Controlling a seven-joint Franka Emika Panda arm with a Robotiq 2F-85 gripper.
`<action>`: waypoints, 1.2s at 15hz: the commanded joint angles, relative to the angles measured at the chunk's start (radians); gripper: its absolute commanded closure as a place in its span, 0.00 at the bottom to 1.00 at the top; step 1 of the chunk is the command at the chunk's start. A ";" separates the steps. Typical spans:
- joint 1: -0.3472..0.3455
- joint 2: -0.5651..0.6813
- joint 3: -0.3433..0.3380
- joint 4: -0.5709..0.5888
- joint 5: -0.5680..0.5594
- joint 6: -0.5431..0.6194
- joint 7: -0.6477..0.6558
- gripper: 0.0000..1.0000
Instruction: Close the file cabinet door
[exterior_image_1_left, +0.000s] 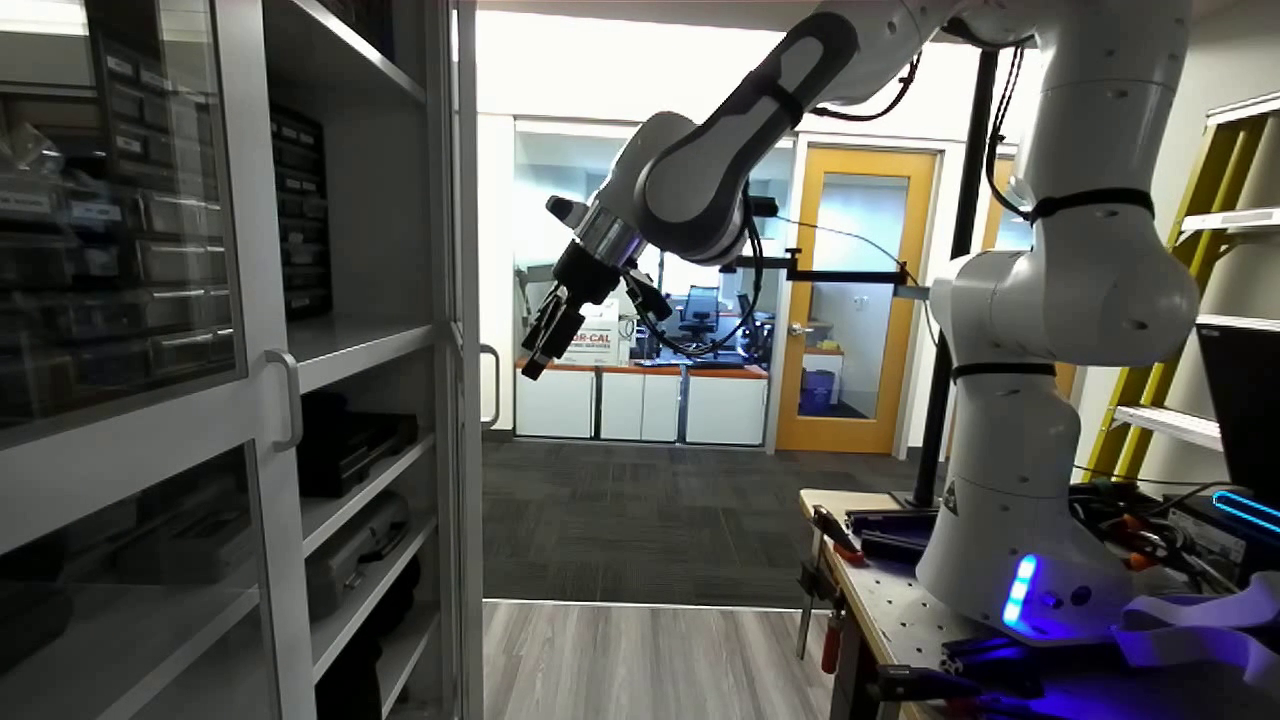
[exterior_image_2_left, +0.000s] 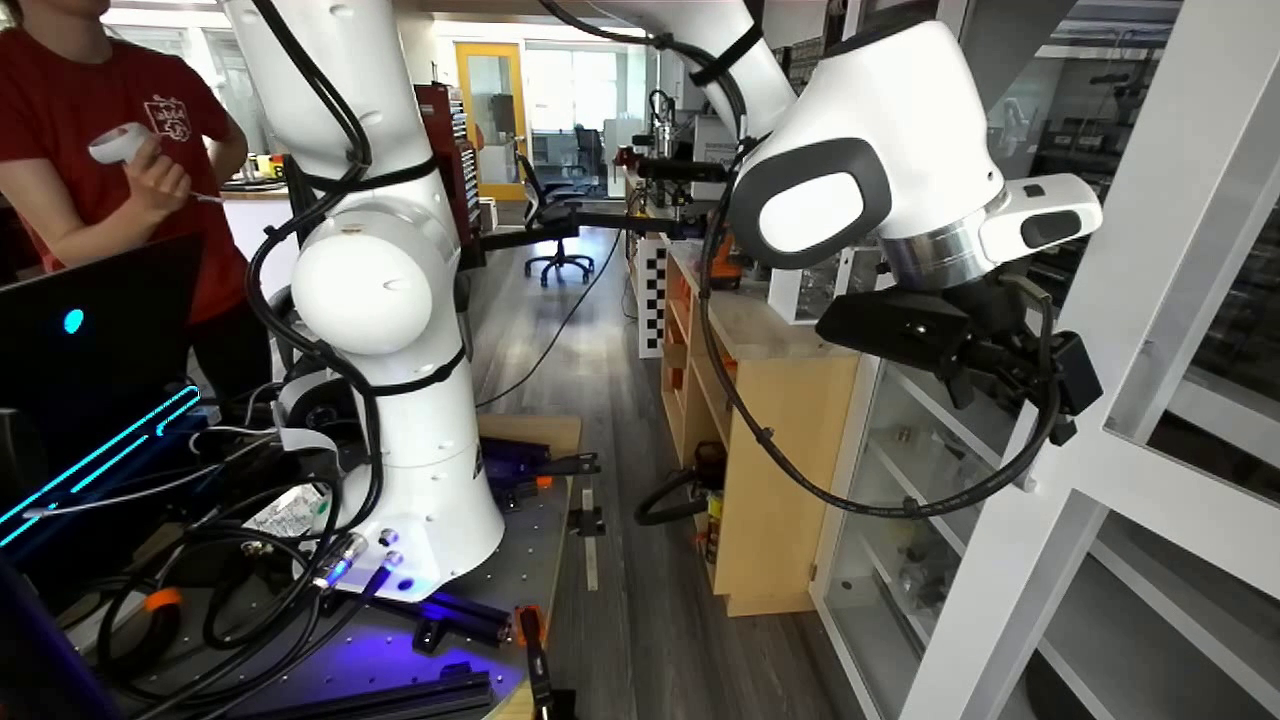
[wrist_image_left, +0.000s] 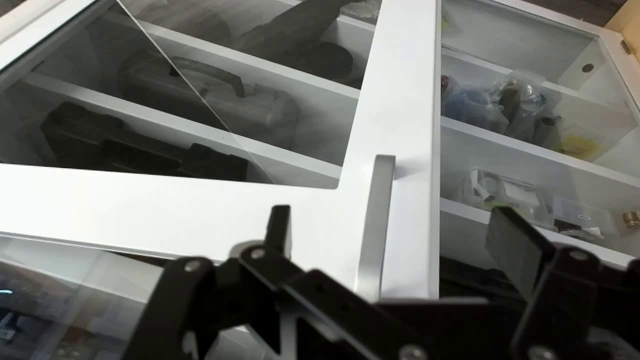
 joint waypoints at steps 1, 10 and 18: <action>0.060 0.025 -0.044 0.042 0.100 0.014 -0.104 0.00; 0.136 0.043 -0.071 0.115 0.357 -0.015 -0.326 0.26; 0.127 0.066 -0.098 0.132 0.508 -0.044 -0.478 0.19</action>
